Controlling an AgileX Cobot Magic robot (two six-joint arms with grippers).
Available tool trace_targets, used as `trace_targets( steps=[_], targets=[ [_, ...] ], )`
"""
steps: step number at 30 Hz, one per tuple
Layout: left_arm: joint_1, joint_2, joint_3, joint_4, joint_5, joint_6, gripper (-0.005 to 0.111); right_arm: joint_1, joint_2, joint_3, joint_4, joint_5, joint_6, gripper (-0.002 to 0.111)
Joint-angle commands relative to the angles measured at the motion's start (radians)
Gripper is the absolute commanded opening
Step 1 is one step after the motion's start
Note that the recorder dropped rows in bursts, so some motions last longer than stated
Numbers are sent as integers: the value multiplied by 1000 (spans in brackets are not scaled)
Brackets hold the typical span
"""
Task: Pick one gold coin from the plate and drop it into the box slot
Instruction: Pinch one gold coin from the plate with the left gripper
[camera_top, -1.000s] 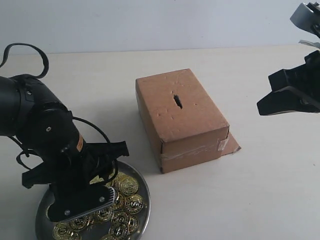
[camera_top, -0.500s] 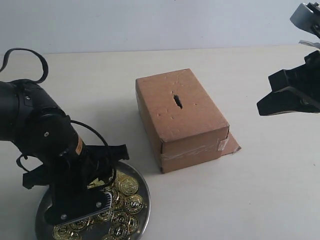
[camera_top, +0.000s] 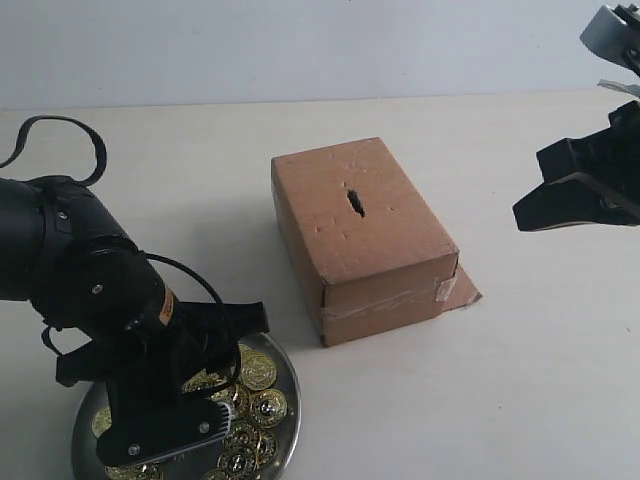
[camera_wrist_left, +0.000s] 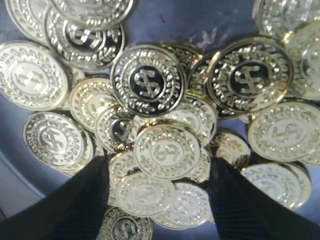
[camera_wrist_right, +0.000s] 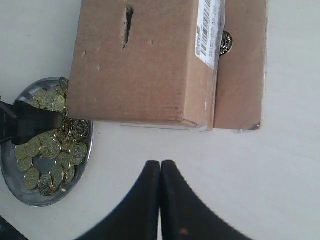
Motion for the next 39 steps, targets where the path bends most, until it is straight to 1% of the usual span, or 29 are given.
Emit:
trace_targets(
  steps=[1, 16, 19, 23, 39],
  targets=[
    [-6, 16, 3, -6, 3, -10, 57, -6, -2, -8, 9, 6, -12, 0],
    [-6, 30, 3, -6, -2, -10, 56, -6, -2, -8, 9, 6, -12, 0],
    [-6, 30, 3, -6, -2, -10, 52, -6, -2, -8, 9, 6, -12, 0],
    [-6, 30, 3, -6, -2, -10, 44, -6, -2, -8, 9, 6, -12, 0],
    [-6, 30, 3, -6, -2, -10, 44, -6, -2, -8, 9, 6, -12, 0]
  ],
)
